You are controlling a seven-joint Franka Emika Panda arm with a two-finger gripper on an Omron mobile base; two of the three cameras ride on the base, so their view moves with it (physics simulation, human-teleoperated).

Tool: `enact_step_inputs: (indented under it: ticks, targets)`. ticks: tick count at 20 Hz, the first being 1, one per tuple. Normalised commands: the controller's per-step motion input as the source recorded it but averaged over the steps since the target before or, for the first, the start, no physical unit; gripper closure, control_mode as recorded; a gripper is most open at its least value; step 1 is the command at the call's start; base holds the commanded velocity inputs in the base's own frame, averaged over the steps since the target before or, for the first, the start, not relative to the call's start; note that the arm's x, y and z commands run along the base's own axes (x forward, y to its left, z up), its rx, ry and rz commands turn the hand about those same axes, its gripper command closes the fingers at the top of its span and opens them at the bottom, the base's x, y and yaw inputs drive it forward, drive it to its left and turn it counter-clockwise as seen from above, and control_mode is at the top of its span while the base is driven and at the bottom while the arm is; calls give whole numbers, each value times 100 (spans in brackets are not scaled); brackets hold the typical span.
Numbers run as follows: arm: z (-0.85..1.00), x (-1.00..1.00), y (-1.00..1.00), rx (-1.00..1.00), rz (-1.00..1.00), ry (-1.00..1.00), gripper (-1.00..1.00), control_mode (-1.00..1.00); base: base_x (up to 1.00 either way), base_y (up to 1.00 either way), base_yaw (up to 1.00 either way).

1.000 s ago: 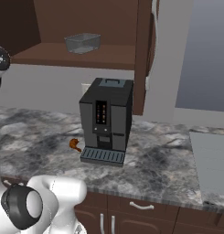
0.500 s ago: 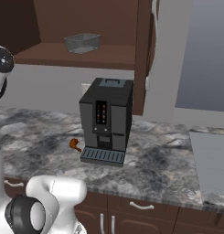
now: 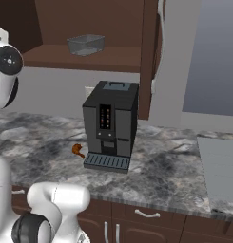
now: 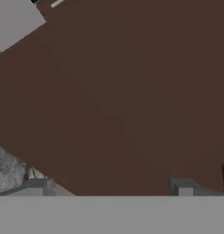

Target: Retrieve the tupperware from the cabinet, then place the raw meat into the tupperware to avoid contamination.

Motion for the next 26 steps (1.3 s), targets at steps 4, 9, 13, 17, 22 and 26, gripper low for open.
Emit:
enact_step_inputs:
  ticks: [4,9,13,17,22,26]
  targets:
    - [15,0,-57,-5,-25,19,-100,-100,0,0,0]
    - [5,2,-55,-6,-28,16,-100,-100,0,0,0]
    - [0,3,-53,-6,-28,16,-100,-100,0,0,0]
    - [0,10,-44,-2,-28,17,-100,-100,0,0,0]
    - [-6,26,-27,-4,-20,11,-100,-100,0,0,0]
    - [-15,30,-12,-4,-10,5,-100,-100,0,0,0]
